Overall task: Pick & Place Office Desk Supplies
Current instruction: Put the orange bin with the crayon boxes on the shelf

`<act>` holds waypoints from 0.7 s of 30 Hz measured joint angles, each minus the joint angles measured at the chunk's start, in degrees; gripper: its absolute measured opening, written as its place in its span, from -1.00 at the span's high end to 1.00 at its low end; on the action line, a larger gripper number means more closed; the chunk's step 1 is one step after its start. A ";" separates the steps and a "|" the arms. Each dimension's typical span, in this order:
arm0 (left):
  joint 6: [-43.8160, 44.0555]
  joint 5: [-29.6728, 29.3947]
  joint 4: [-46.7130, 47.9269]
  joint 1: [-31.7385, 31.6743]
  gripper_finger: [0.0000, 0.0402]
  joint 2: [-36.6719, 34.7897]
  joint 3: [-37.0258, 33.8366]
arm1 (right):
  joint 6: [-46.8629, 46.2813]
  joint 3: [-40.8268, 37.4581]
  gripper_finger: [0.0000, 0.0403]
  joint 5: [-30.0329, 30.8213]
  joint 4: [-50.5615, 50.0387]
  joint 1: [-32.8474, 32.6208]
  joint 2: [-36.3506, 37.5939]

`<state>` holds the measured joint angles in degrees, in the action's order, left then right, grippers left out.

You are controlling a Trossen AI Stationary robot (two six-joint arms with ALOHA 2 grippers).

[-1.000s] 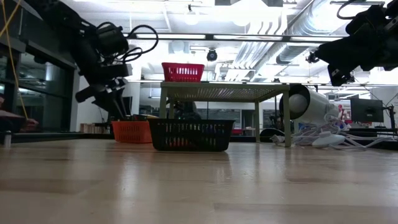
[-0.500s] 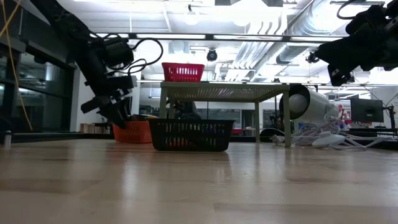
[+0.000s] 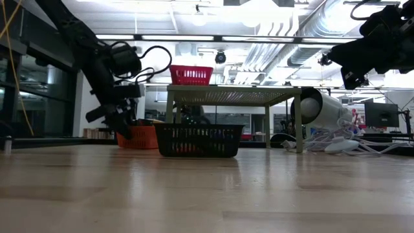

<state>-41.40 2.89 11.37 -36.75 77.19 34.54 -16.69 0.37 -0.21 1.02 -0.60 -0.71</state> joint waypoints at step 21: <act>9.87 0.37 0.40 0.44 0.54 1.31 0.00 | 0.00 0.01 0.71 0.02 0.01 0.00 0.00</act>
<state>-31.53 3.25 11.77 -36.31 78.50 34.54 -16.69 0.38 -0.19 1.03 -0.60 -0.71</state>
